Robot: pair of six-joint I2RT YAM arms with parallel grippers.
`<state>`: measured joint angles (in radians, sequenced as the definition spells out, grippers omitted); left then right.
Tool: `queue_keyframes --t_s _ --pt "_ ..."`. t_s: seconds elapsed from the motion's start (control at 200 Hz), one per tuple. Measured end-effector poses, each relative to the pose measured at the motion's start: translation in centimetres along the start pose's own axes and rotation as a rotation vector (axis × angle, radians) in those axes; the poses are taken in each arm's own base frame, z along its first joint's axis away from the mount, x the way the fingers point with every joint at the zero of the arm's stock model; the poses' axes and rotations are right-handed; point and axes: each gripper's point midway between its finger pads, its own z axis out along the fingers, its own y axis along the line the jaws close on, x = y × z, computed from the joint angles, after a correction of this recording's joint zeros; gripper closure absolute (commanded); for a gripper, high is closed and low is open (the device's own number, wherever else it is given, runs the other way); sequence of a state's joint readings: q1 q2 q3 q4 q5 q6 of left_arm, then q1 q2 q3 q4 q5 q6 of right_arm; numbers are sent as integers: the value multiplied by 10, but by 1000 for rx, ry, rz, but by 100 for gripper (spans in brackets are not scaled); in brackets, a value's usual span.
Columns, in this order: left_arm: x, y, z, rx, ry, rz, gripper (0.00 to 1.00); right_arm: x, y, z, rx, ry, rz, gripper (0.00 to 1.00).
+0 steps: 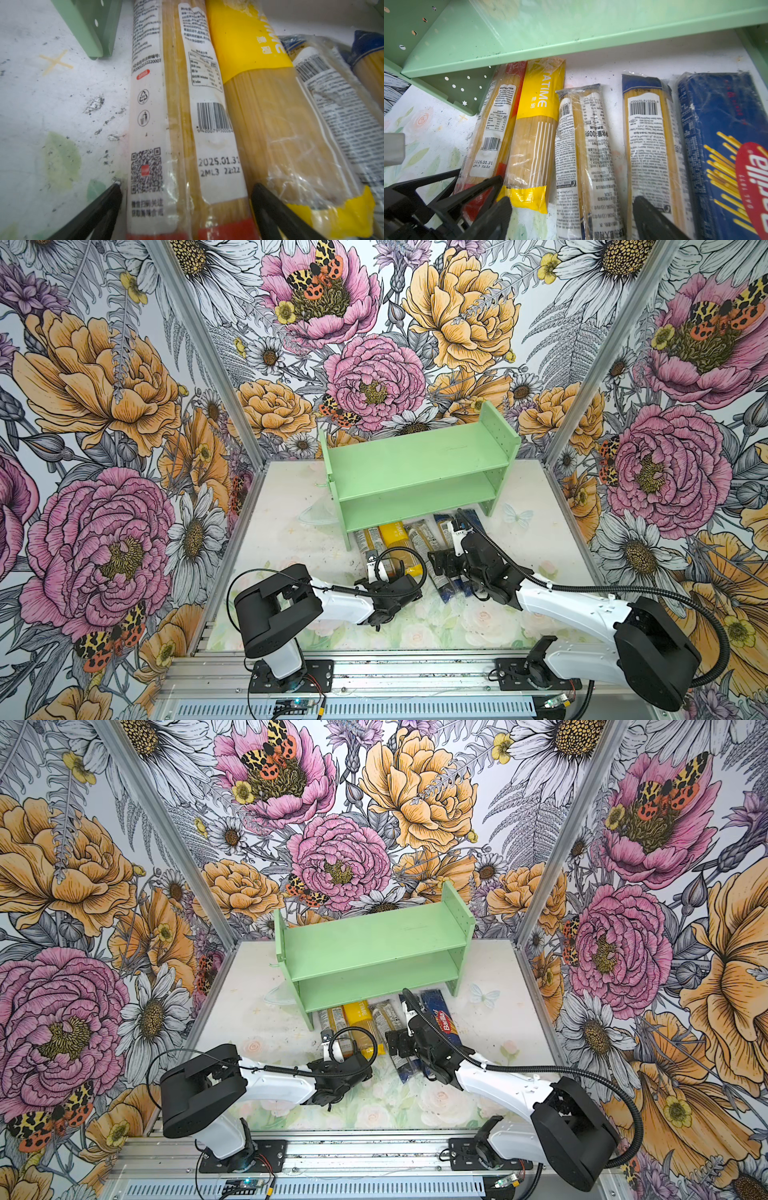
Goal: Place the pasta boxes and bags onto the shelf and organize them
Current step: 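Lower the left gripper and close it on the red-and-white spaghetti pack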
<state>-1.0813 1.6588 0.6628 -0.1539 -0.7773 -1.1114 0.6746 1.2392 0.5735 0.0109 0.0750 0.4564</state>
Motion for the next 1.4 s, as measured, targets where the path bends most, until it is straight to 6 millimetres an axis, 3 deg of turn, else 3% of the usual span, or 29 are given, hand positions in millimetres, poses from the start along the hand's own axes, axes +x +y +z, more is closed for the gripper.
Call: queue_keyframes --t_s 0.636,0.756,0.906,1.216,1.276,1.326,1.401 --pt "-1 -1 8 -86 17 25 2 0 0 0 0 -1 0 7" --pt "-1 3 9 -103 10 29 14 0 0 0 0 0 -1 7" --pt "-1 6 9 -116 2 23 38 0 0 0 0 0 -1 7" --pt "-5 8 8 -121 -19 -4 70 0 0 0 0 0 -1 7" --pt "-9 7 6 -117 -29 -9 80 0 -1 0 1 -1 0 7" --pt "-13 5 4 -110 -41 -20 100 0 -1 0 1 -1 0 7" --pt "-16 3 2 -106 -46 -20 100 -1 -1 0 1 -2 0 7"
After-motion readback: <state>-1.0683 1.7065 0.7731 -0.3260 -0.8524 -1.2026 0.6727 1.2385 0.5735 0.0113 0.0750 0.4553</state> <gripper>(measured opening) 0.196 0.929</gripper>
